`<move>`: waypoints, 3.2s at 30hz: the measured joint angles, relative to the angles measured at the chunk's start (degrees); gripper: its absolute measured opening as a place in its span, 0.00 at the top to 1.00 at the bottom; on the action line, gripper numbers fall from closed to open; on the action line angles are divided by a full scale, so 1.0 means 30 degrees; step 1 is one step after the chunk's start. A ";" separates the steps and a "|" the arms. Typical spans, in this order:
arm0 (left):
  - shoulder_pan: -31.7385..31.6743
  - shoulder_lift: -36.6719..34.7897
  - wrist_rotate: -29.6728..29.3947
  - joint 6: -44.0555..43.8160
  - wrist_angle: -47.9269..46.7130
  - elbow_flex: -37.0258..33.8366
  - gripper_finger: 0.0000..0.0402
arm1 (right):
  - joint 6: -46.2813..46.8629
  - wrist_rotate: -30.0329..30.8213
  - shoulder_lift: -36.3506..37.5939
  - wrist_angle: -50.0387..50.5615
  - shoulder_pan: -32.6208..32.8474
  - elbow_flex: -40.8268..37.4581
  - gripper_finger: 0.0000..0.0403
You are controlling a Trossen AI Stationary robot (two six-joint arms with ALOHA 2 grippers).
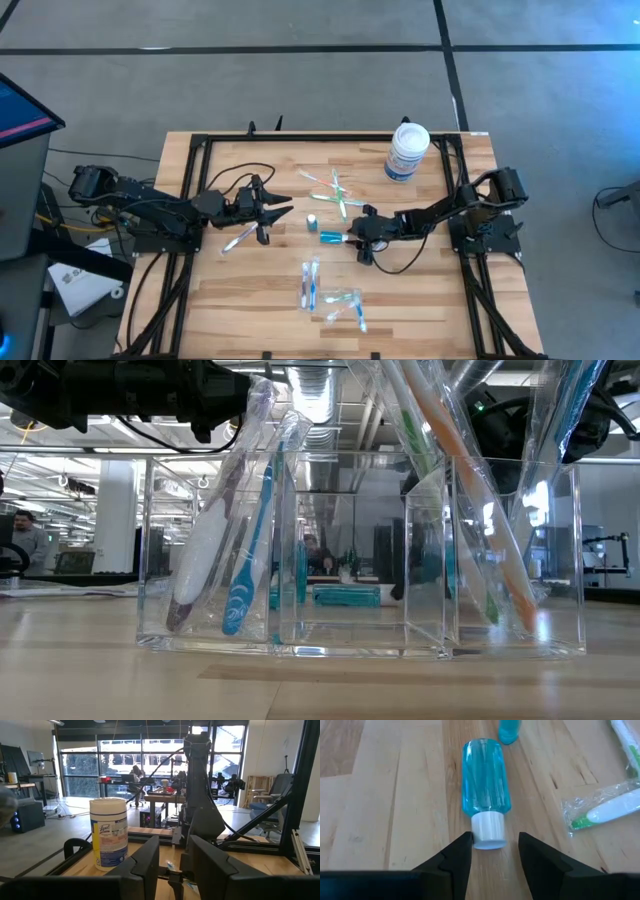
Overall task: Pick & Place toothbrushing station
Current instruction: Put the blue mouthwash bottle into the transparent organizer
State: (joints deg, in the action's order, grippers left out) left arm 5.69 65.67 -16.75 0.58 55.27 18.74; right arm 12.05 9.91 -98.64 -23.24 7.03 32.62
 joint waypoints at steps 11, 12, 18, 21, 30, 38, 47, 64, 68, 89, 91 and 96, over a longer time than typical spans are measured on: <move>0.0004 0.0000 -0.0079 0.0000 0.0000 0.0000 0.74 | 0.0000 -0.0001 -0.0003 -0.0003 0.0000 0.0000 0.66; 0.0000 0.0000 -0.0087 0.0000 0.0000 0.0000 0.74 | 0.0000 0.0000 -0.0005 -0.0003 0.0000 0.0000 0.66; 0.0000 0.0000 -0.0080 0.0000 0.0000 0.0000 0.74 | -0.0151 -0.0007 -0.0003 -0.0348 0.0000 0.0000 0.64; 0.0000 0.0000 -0.0080 0.0000 0.0000 0.0000 0.74 | -0.0210 -0.0276 -0.0002 -0.0622 -0.0007 0.0000 0.63; 0.0000 0.0000 -0.0073 0.0000 0.0000 0.0000 0.74 | -0.0656 -0.0350 -0.0005 -0.0484 -0.0007 0.0000 0.62; 0.0001 0.0000 -0.0058 -0.0007 -0.0015 0.0000 0.74 | -0.0710 -0.0342 -0.0013 -0.0426 -0.0007 0.0000 0.67; 0.0001 0.0000 -0.0051 -0.0007 -0.0022 0.0000 0.74 | -0.0707 -0.0328 -0.0013 -0.0445 -0.0015 0.0000 0.77; 0.0001 0.0000 0.0000 -0.0007 -0.0080 0.0000 0.74 | -0.1224 -0.1118 -0.0005 -0.1383 -0.0029 0.0022 0.89; 0.0001 0.0000 -0.0007 -0.0007 -0.0080 0.0000 0.74 | -0.1442 -0.1419 -0.0042 -0.1700 -0.0019 -0.0007 0.85; 0.0004 0.0000 -0.0073 -0.0007 -0.0131 0.0000 0.74 | -0.0535 -0.1372 -0.0042 -0.0715 0.0204 0.1180 0.54; 0.0000 0.0000 -0.0066 -0.0007 -0.0131 0.0000 0.74 | -0.0495 -0.1362 -0.0042 -0.0739 0.0204 0.1180 0.52; 0.0007 0.0000 -0.0066 -0.0007 -0.0131 0.0000 0.74 | -0.0487 -0.1285 -0.0040 -0.0647 0.0204 0.1180 0.49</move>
State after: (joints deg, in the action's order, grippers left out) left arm 5.72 65.67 -16.95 0.56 54.87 18.74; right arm 10.59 6.06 -98.76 -25.18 7.64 36.16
